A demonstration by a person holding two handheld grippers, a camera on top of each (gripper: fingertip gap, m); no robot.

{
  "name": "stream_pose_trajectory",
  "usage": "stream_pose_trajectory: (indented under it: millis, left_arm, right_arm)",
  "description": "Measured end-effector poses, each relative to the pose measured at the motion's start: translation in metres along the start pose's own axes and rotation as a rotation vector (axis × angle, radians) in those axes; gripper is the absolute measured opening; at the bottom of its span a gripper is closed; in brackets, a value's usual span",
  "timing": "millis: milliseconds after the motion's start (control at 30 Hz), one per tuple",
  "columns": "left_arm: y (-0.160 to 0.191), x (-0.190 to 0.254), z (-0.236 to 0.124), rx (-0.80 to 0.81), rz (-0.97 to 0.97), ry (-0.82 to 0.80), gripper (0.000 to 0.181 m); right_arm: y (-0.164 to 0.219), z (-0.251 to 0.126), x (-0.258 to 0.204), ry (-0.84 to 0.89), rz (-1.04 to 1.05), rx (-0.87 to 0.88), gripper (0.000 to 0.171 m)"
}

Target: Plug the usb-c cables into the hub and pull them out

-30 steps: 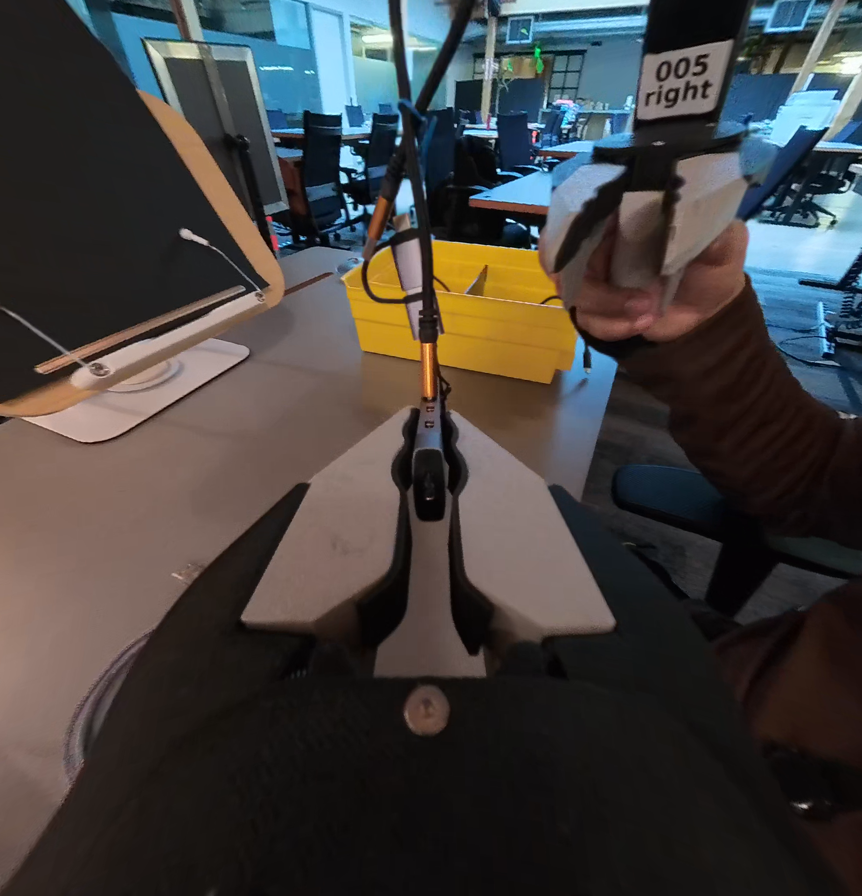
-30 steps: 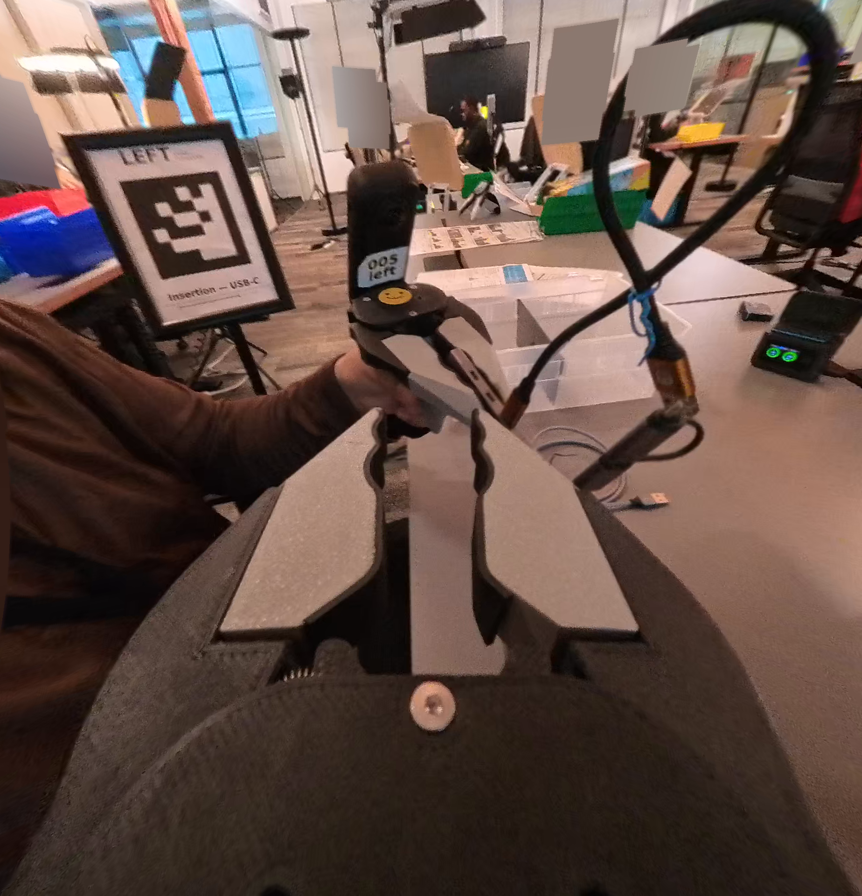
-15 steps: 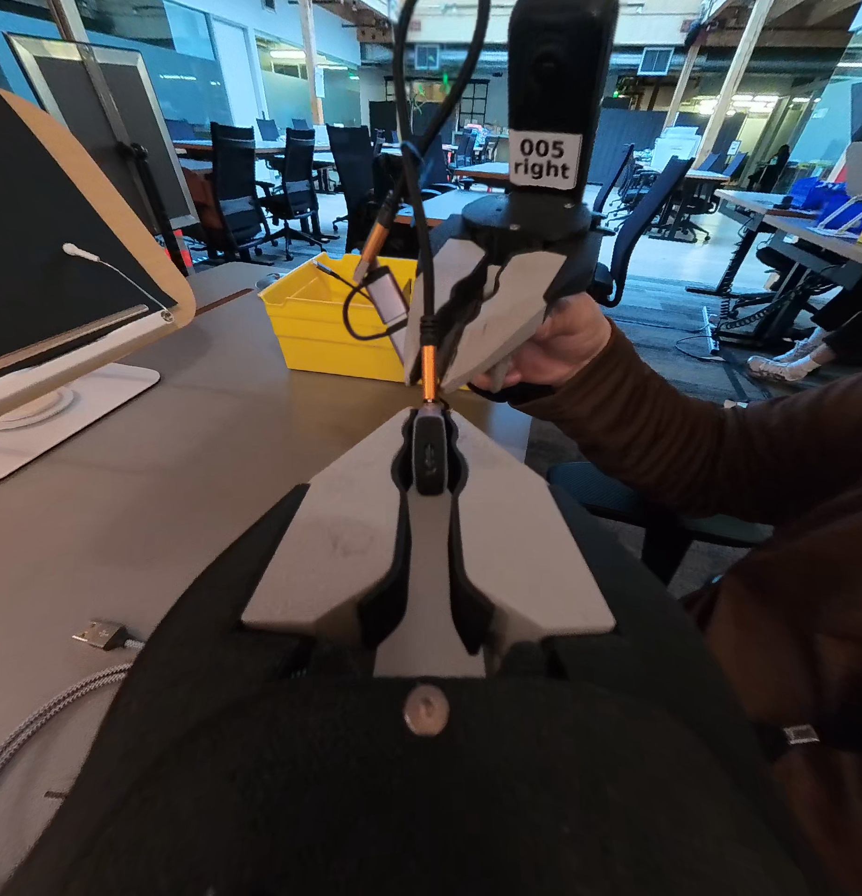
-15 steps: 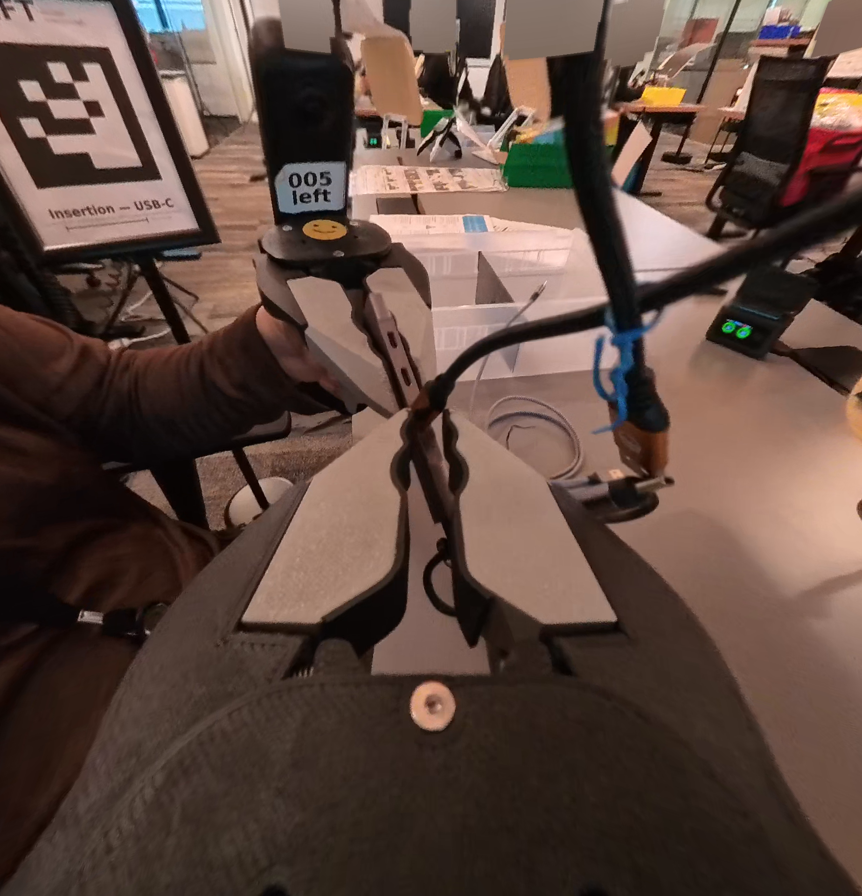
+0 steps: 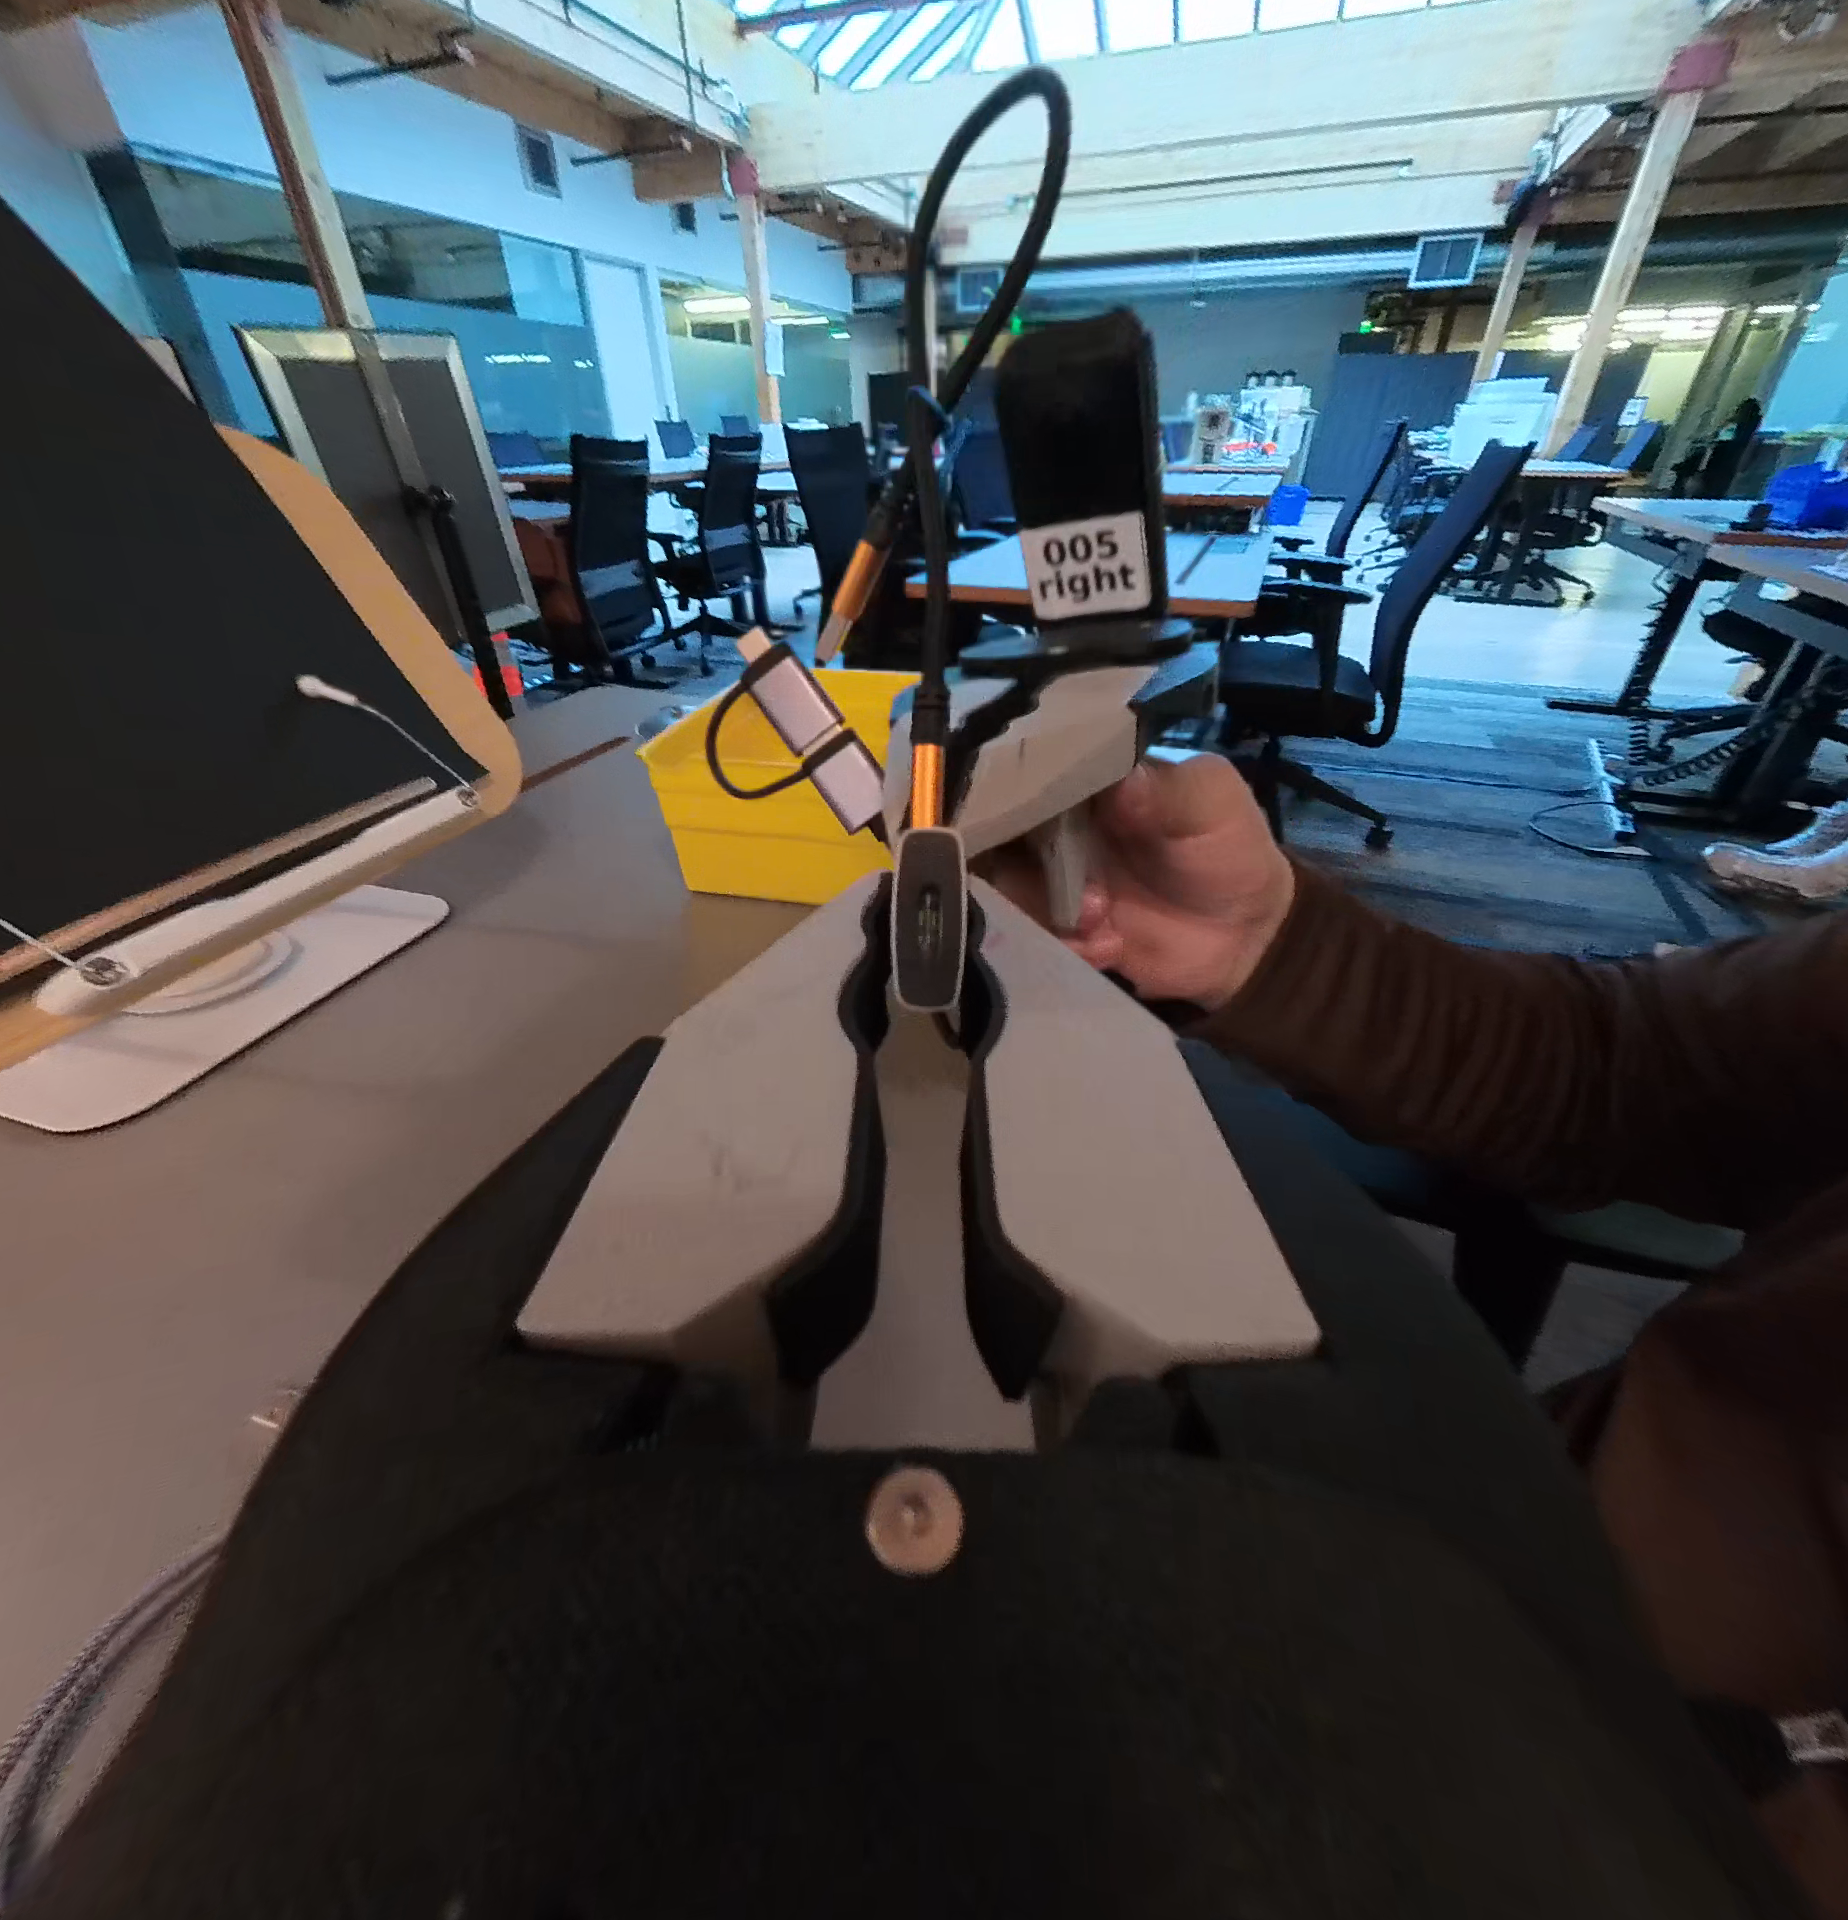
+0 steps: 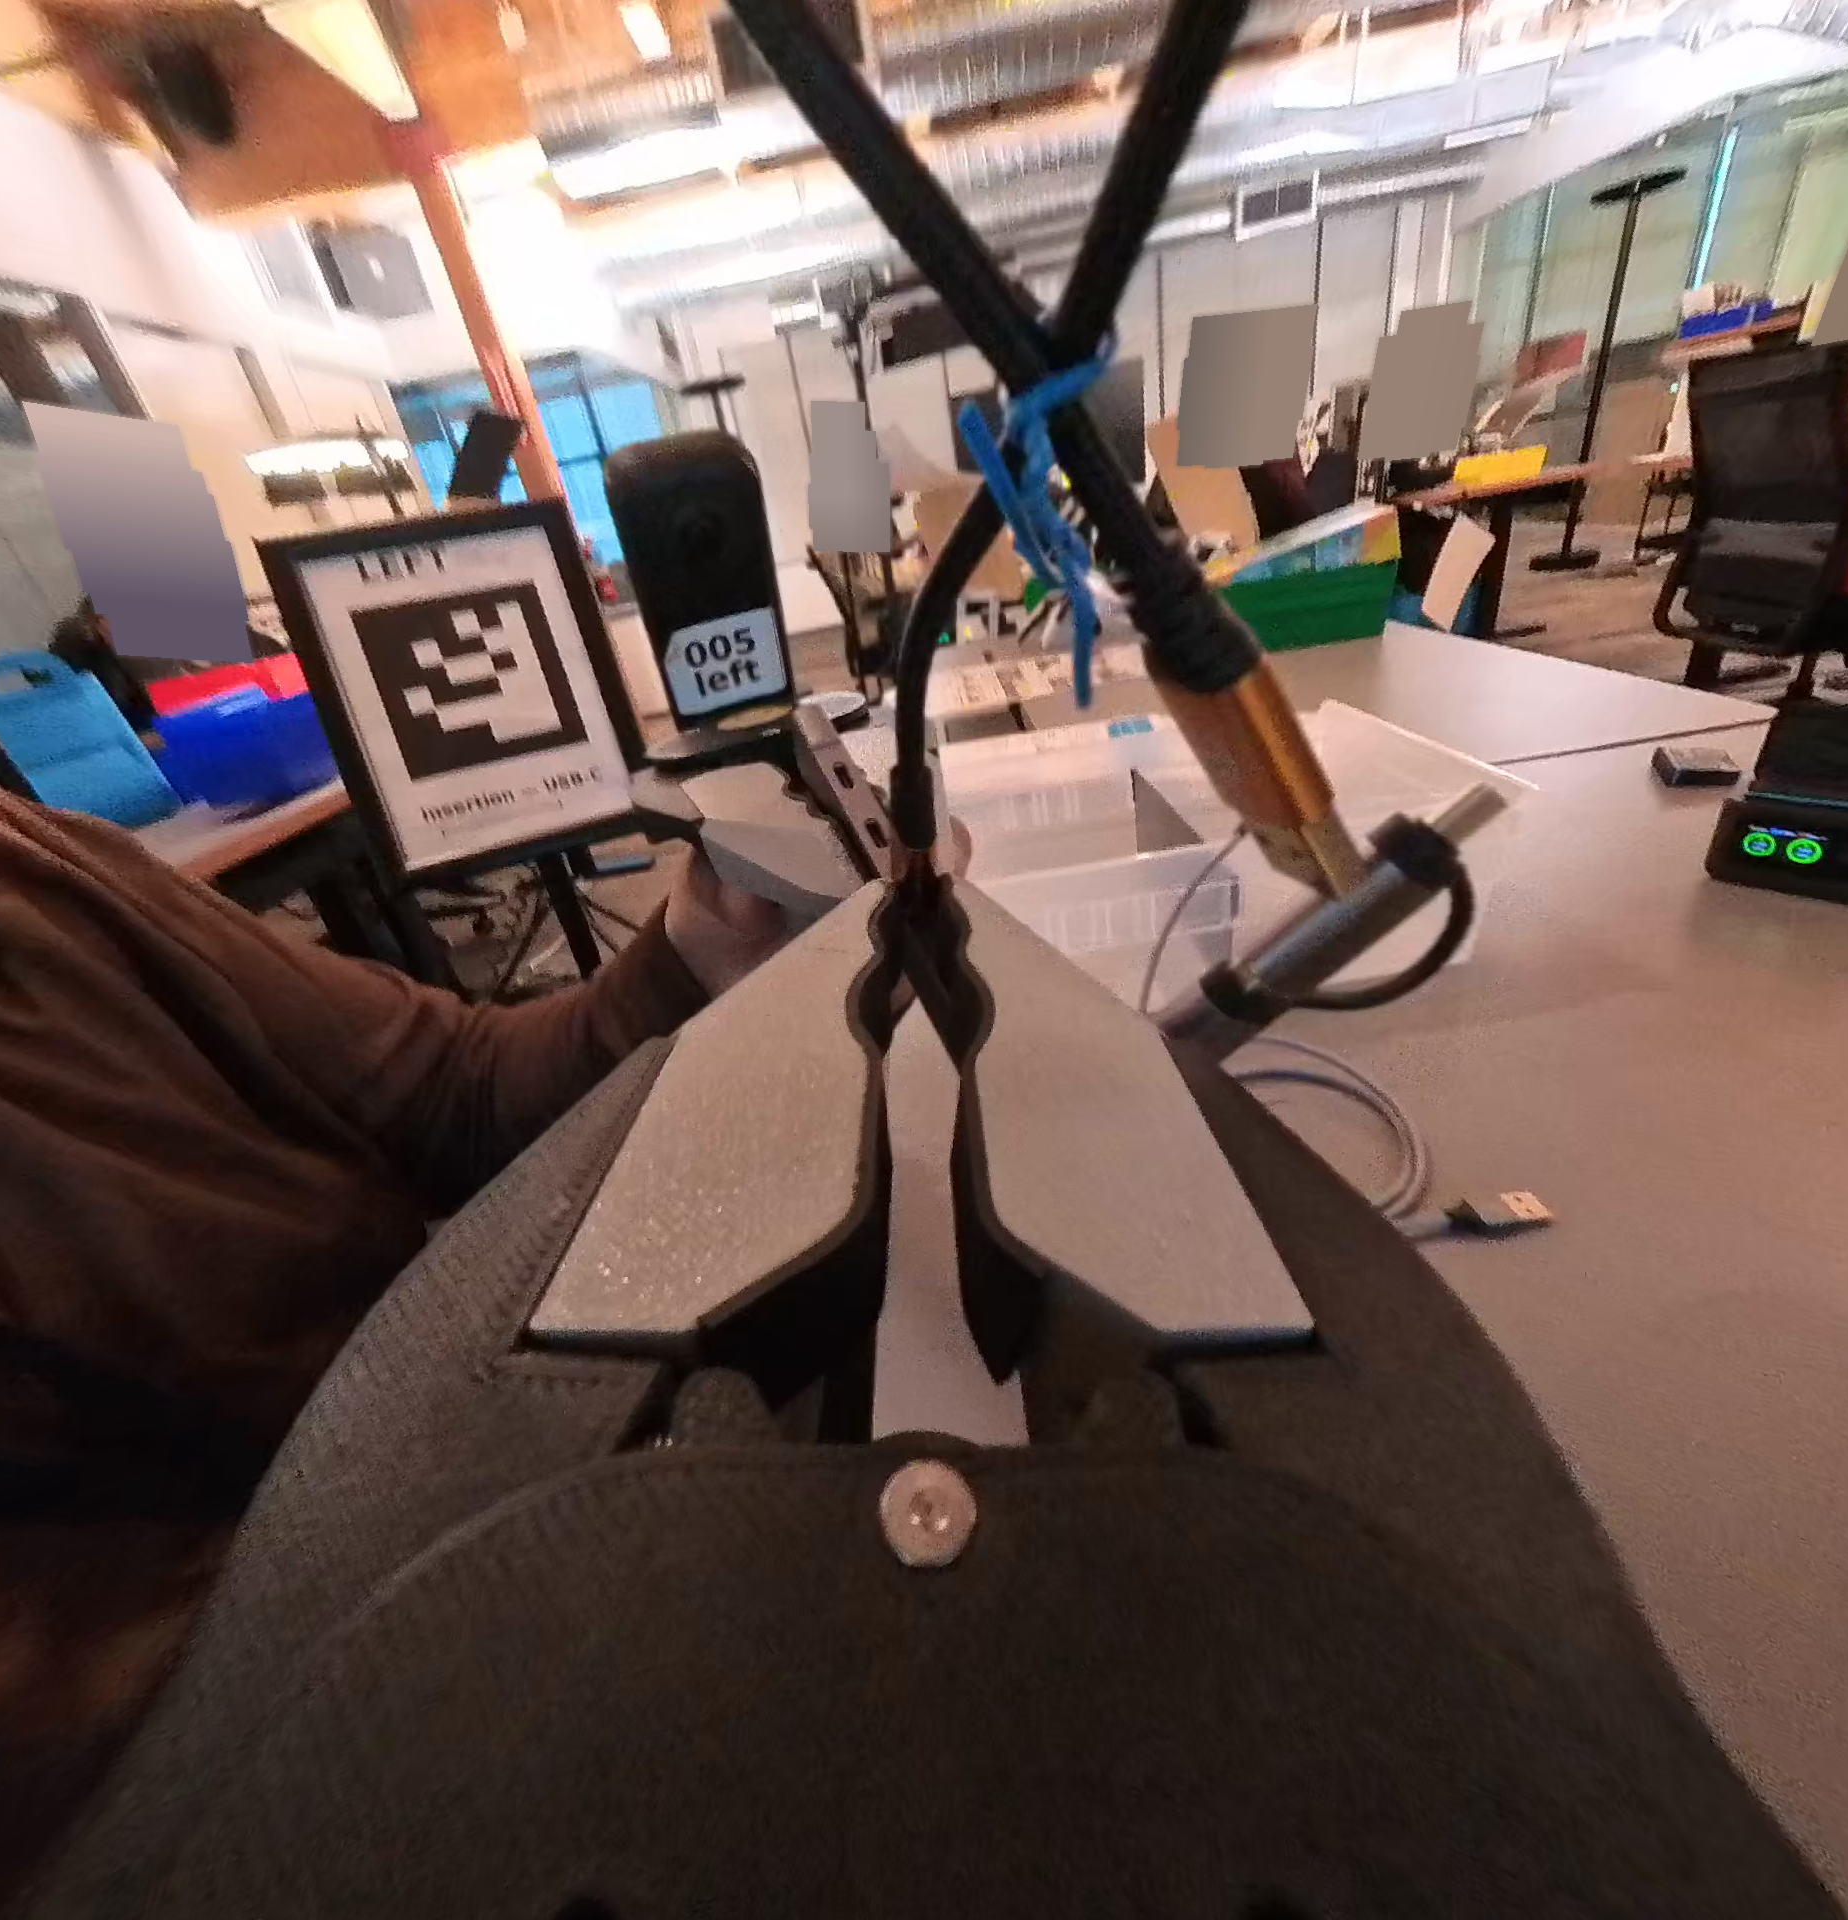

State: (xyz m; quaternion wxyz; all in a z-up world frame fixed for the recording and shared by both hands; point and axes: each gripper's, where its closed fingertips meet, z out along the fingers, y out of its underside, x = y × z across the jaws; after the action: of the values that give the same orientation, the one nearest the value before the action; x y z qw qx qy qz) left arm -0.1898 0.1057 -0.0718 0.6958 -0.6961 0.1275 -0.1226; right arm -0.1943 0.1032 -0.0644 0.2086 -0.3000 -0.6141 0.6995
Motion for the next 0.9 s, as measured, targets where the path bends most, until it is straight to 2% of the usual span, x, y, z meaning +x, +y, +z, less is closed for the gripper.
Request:
stream_pose_trajectory:
  millis: [400,633,667,700,733,767,800,833,900]
  left_arm:
    - [-0.030,0.013,-0.006,0.104,-0.018,0.004,0.008]
    - [-0.033,0.008,-0.002,0.143,-0.049,-0.023,0.007]
    - [-0.032,0.009,-0.002,0.136,-0.046,-0.019,0.007]
    - [-0.022,0.015,0.000,0.077,-0.049,0.019,0.007]
    - [-0.011,0.022,0.003,0.047,-0.065,0.046,0.007]
    - [0.001,0.026,0.007,0.014,-0.079,0.058,0.007]
    - [0.010,0.028,0.011,-0.008,-0.085,0.059,0.007]
    - [0.014,0.030,0.016,-0.019,-0.092,0.074,0.008]
    - [0.012,0.028,0.022,-0.012,-0.086,0.073,0.008]
  right_arm:
    - [-0.030,0.000,-0.015,0.070,0.074,0.294,0.000]
    - [-0.034,-0.004,-0.008,0.019,0.204,0.394,0.002]
    - [-0.051,-0.019,-0.004,0.012,0.227,0.531,0.001]
    - [-0.075,-0.049,0.003,-0.015,0.274,0.693,0.001]
    - [-0.095,-0.079,0.009,-0.029,0.272,0.776,0.001]
    - [-0.108,-0.099,0.010,0.017,0.175,0.777,0.001]
    - [-0.111,-0.107,0.010,0.102,0.056,0.703,0.002]
    - [-0.111,-0.112,0.010,0.185,-0.039,0.634,0.001]
    - [-0.112,-0.118,0.001,0.242,-0.142,0.516,0.002]
